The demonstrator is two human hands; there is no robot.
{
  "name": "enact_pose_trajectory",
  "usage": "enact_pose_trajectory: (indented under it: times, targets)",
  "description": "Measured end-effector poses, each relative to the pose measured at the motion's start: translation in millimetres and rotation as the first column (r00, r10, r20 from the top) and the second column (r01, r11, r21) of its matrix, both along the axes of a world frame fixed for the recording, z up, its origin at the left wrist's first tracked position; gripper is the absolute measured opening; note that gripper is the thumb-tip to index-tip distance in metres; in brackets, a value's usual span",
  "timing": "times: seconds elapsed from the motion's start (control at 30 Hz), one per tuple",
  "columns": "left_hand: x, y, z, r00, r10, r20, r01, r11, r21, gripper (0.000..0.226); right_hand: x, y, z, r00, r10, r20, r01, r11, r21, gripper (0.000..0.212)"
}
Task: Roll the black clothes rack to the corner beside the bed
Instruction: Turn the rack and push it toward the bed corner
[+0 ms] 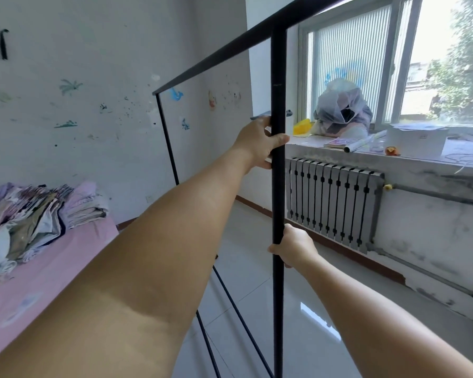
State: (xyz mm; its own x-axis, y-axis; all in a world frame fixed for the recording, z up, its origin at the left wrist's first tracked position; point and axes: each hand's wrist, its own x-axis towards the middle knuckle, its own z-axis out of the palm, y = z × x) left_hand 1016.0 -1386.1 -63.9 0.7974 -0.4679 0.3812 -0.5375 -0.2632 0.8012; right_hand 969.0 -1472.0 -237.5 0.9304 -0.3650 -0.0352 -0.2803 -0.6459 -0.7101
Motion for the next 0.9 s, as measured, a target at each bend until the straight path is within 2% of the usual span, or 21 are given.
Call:
enact_pose_trajectory:
  times: [0.27, 0.47, 0.77, 0.9]
  targets:
    - [54, -23, 1, 0.991, 0.126, -0.037, -0.126, 0.992, -0.011, 0.036, 68, -30, -3, 0.991, 0.135, 0.000, -0.135, 0.991, -0.009, 0.032]
    - [93, -41, -1, 0.973, 0.229, 0.009, -0.229, 0.973, -0.016, 0.035, 114, -51, -2, 0.975, 0.221, -0.007, -0.221, 0.975, -0.002, 0.033]
    - [150, -64, -3, 0.949, 0.313, 0.043, -0.314, 0.949, 0.014, 0.032, 178, -73, -4, 0.964, 0.265, 0.014, -0.266, 0.964, 0.021, 0.031]
    - [183, -73, -2, 0.946, 0.325, 0.009, -0.325, 0.946, 0.009, 0.032, 213, -82, -4, 0.963, 0.269, 0.023, -0.269, 0.963, 0.023, 0.031]
